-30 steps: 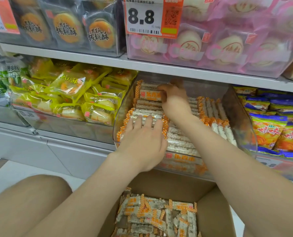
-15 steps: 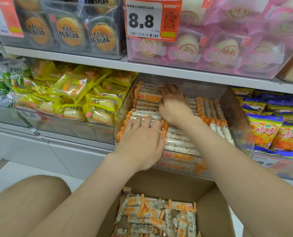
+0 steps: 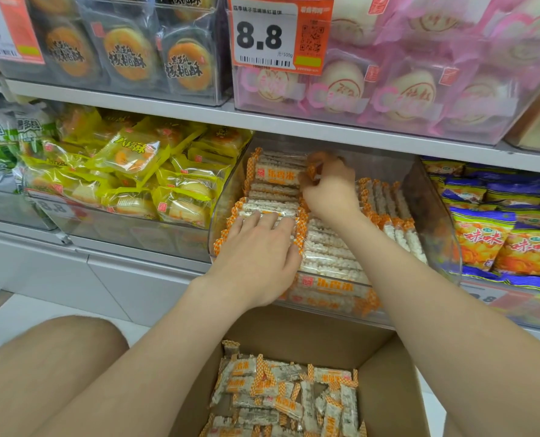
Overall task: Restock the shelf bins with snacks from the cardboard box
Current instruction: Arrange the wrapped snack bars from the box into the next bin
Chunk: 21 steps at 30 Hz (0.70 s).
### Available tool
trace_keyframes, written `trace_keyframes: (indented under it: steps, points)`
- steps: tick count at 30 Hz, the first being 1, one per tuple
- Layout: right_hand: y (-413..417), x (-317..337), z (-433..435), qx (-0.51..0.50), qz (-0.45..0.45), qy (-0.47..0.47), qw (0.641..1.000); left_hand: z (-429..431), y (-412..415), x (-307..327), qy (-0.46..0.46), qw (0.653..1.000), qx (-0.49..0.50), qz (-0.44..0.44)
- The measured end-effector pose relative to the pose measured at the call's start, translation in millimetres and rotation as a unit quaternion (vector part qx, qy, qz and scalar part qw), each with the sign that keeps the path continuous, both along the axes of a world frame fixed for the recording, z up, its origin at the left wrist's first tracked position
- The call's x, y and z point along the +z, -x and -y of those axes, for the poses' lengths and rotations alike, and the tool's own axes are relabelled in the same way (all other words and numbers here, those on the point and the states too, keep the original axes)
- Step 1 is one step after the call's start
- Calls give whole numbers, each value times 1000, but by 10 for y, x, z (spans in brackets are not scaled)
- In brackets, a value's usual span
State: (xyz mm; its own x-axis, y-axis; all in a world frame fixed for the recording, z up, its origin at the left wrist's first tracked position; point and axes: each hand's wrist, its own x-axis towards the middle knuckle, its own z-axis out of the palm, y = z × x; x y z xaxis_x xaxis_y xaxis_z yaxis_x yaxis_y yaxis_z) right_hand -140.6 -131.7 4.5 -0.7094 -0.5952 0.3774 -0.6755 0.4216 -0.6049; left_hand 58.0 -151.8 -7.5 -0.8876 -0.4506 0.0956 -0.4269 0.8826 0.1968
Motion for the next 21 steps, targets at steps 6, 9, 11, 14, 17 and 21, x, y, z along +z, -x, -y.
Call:
trace_keyframes:
  steps: [6,9,11,14,17,21]
  points:
    - [-5,85,-3,-15,47,11,999,-4,-4,-15,4,1000,-1,-6]
    - [-1,103,-17,-8,50,-1,999,1,-2,-17,6,1000,-3,-9]
    - [-32,95,-16,-2,54,-2,999,9,-2,-28,4,1000,-4,-10]
    - [-59,73,-33,-3,35,-2,999,19,-2,-31,-2,1000,-5,-13]
    - [-98,81,-86,-4,4,1,1000,20,-12,-22,-3,1000,-9,-29]
    - [-147,71,-121,-24,-9,6,1000,5,-45,13,-6,998,-14,-54]
